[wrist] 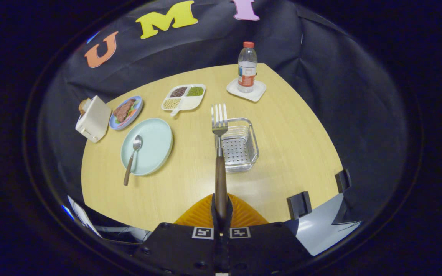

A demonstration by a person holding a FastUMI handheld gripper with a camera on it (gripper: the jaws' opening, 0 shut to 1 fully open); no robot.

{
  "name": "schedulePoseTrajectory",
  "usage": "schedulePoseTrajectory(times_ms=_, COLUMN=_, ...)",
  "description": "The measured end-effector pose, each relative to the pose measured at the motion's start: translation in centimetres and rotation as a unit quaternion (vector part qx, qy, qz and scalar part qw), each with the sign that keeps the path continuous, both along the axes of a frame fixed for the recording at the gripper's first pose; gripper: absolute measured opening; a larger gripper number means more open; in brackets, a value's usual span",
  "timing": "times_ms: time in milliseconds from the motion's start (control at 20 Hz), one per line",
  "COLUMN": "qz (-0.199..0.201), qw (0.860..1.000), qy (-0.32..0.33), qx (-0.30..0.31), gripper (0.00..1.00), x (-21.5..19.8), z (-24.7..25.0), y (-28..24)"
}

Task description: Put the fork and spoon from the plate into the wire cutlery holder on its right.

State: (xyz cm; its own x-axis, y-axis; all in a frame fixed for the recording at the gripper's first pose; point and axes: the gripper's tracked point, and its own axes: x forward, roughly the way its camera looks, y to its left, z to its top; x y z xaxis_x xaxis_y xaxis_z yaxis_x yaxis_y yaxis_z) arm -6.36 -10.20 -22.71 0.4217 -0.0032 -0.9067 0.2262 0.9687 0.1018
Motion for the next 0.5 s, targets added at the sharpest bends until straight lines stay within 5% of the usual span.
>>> schedulePoseTrajectory(times_ms=500, qz=-0.003, qw=1.0, qy=0.017, qx=0.002, gripper=0.04, x=-0.5, z=-1.1, y=-1.3)
